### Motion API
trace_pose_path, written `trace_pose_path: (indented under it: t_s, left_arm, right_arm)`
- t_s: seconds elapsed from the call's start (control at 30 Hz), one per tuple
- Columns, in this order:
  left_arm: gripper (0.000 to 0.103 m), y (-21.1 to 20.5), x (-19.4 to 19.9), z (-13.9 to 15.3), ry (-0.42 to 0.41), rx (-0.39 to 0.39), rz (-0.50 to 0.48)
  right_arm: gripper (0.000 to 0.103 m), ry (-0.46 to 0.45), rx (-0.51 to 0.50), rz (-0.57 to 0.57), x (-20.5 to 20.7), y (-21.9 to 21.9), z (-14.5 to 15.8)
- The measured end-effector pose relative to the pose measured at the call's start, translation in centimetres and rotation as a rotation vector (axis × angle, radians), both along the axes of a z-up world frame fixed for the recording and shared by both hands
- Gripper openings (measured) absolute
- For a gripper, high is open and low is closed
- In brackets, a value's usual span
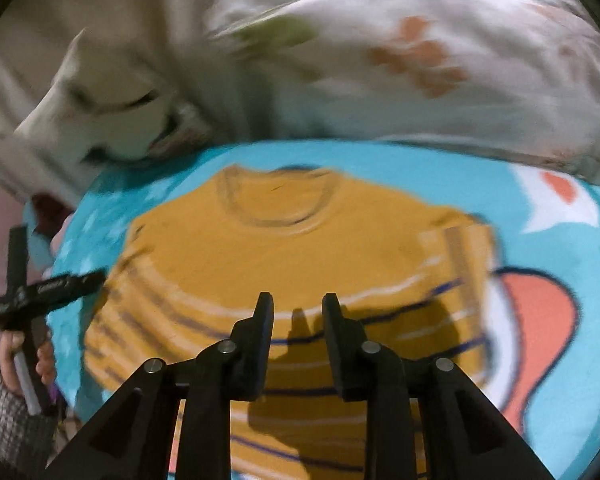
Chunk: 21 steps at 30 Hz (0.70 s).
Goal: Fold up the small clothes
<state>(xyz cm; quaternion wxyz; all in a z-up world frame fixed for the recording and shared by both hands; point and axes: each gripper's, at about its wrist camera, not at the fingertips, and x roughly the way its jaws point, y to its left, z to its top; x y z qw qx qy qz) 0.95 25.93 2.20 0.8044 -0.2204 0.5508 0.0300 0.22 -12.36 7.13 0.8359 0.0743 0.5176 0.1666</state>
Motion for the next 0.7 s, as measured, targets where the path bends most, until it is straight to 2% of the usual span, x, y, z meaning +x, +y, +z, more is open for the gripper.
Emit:
trace_pose_path:
  t_s: [0.1, 0.13, 0.2, 0.27, 0.4, 0.47, 0.6, 0.7]
  left_arm:
    - [0.054, 0.3, -0.7, 0.1, -0.005, -0.007, -0.041]
    - [0.054, 0.5, -0.5, 0.2, -0.007, -0.011, -0.056]
    - [0.062, 0.4, -0.1, 0.2, -0.009, -0.026, -0.081]
    - [0.065, -0.3, 1.1, 0.2, -0.013, -0.046, -0.123]
    - [0.071, -2.5, 3.1, 0.3, -0.027, -0.067, -0.246]
    - [0.072, -3.6, 4.3, 0.0, -0.019, -0.064, -0.305]
    - [0.072, -5.7, 6.4, -1.0, 0.012, -0.060, -0.408]
    - [0.072, -7.0, 7.9, -1.7, 0.030, -0.035, -0.442]
  right_arm:
    - [0.030, 0.021, 0.039, 0.101, -1.6, 4.5, -0.4]
    - [0.034, 0.026, 0.047, 0.136, -2.1, 5.9, -0.5]
    - [0.042, 0.022, 0.046, 0.235, -3.7, 9.2, -0.9]
    - [0.046, 0.005, 0.014, 0.345, -5.6, 12.5, -1.2]
    - [0.052, -0.061, -0.126, 0.562, -10.2, 18.8, -2.7]
    - [0.052, -0.091, -0.188, 0.614, -11.6, 20.5, -3.5]
    - [0.052, -0.216, -0.363, 0.708, -14.4, 24.0, -5.3]
    - [0.052, -0.296, -0.462, 0.718, -15.3, 25.5, -6.4]
